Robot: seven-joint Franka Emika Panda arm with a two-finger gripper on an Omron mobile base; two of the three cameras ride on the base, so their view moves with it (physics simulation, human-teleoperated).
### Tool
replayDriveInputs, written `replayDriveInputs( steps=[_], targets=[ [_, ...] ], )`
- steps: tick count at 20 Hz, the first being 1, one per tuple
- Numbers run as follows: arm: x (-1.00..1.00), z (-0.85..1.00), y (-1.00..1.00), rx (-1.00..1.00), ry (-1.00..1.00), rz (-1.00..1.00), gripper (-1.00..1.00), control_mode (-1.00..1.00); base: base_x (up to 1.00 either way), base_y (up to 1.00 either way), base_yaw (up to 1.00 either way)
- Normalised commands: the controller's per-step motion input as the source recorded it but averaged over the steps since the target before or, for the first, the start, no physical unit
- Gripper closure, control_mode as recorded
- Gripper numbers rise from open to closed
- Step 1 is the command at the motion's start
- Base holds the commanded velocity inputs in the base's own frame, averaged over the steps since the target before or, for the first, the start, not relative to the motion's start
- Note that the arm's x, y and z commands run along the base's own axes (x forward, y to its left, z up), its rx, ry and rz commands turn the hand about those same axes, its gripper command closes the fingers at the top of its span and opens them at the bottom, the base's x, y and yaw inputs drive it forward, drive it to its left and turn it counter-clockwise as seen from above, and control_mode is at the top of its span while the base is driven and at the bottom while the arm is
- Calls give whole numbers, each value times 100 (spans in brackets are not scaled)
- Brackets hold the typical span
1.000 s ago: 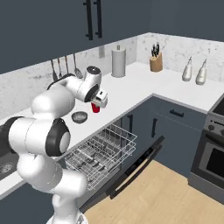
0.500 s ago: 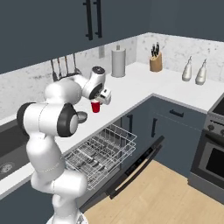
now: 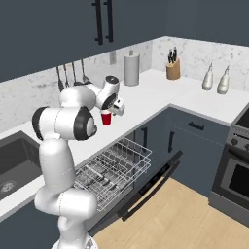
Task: Pick up the cup and bowl from the counter, place them in the dishwasher, and close the dishwasher door.
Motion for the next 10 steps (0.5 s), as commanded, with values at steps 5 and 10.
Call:
replayDriveInputs(
  steps=[5,10],
  targets=[
    [51,-19,12,0,0,0,-100,-100,0,0,0],
    [61,-15,1,0,3,0,-100,-100,0,0,0]
  ],
)
